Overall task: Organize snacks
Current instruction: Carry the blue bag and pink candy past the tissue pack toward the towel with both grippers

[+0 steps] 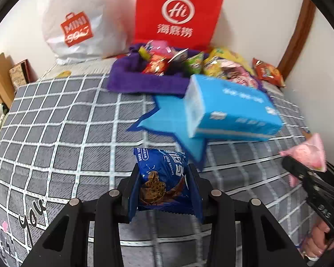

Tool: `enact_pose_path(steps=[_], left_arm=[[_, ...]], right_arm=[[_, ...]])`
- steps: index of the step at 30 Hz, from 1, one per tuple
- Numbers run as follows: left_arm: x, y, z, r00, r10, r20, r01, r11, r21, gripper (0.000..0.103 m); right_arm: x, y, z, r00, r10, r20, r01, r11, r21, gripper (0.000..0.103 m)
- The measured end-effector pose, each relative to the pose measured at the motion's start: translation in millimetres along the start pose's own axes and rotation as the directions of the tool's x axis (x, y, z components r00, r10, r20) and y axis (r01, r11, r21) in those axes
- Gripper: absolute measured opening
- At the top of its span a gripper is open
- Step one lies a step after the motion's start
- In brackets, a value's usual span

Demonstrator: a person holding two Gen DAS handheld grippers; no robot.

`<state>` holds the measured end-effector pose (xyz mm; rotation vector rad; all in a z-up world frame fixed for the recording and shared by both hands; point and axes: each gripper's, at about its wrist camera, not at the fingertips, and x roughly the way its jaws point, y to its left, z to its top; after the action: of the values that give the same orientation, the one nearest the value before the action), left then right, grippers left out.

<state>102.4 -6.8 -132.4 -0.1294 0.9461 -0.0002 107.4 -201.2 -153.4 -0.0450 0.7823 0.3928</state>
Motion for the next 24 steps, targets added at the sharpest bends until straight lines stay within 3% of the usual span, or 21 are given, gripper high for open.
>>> enact_pose_path(steps=[6, 10, 24], left_arm=[[-13, -21, 13, 0.999, -0.030, 0.015, 0.030, 0.999, 0.031, 0.037], [-20, -35, 28, 0.998, -0.061, 0.023, 0.059, 0.996, 0.066, 0.037], [-32, -66, 87, 0.990, -0.128, 0.059, 0.114, 0.974, 0.198, 0.037]], right_arm=[[-6, -3, 16, 1.000, -0.014, 0.015, 0.014, 1.000, 0.004, 0.032], [-14, -6, 28, 0.997, -0.068, 0.029, 0.068, 0.998, 0.011, 0.032], [-40, -29, 78, 0.977, -0.186, 0.108, 0.171, 0.976, 0.138, 0.032]])
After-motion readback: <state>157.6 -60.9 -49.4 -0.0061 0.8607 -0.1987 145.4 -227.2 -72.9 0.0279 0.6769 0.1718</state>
